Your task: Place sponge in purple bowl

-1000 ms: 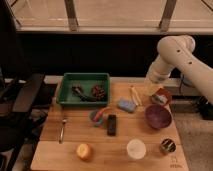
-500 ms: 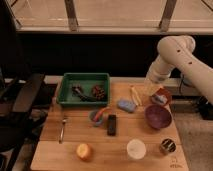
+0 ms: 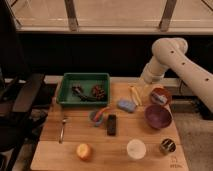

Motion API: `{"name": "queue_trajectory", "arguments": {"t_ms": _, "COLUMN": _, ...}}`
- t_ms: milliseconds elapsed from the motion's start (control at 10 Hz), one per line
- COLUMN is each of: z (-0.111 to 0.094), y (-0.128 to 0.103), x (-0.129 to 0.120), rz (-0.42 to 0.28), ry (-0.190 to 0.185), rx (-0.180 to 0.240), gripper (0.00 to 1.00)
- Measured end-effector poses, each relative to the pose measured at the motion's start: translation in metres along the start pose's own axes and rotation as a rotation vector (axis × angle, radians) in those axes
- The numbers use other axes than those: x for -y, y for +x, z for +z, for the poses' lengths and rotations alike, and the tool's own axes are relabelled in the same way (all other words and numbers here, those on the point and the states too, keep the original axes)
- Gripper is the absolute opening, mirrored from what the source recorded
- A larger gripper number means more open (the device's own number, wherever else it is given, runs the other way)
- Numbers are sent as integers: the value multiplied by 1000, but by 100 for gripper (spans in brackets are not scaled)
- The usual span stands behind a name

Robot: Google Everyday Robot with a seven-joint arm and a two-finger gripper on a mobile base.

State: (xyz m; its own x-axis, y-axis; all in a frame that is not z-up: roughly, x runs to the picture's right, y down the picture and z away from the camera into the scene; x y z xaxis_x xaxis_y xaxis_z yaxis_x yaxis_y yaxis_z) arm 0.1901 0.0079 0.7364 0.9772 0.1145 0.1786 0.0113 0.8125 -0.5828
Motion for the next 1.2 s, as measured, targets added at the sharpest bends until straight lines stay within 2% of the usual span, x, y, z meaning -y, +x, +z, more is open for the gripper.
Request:
{"name": "queue_trajectory", "arguments": {"t_ms": 200, "z": 32, "y": -23, "x": 8, "rz": -44, "ry": -45, "rx": 38, "gripper": 50}}
{"name": "queue_trajectory", "arguments": {"t_ms": 400, "z": 62, "y": -25, "x": 11, "rz": -46, "ry": -105, "rx": 53, "gripper": 50}}
{"name": "queue_trajectory", "arguments": {"t_ms": 500, "z": 84, "y": -26, "x": 13, "rz": -42, "ry": -149, "rx": 58, "gripper": 50}}
{"name": "queue_trajectory", "arguments": {"t_ms": 600, "z": 95, "y": -29, "x": 14, "rz": -39, "ry": -168, "rx": 64, "gripper": 50}}
{"name": "queue_trajectory", "arguments": {"t_ms": 800, "z": 113, "y": -25, "x": 14, "rz": -10, "ry": -192, "rx": 80, "gripper": 50}}
{"name": "queue_trajectory", "arguments": {"t_ms": 1100, "z": 136, "y": -36, "x": 14, "rz": 10, "ry": -202, "rx": 86, "gripper": 36}}
{"name": "queue_trajectory", "arguments": {"t_ms": 1200, "z": 143, "y": -36, "x": 13, "rz": 16, "ry": -207, "rx": 89, "gripper": 35}}
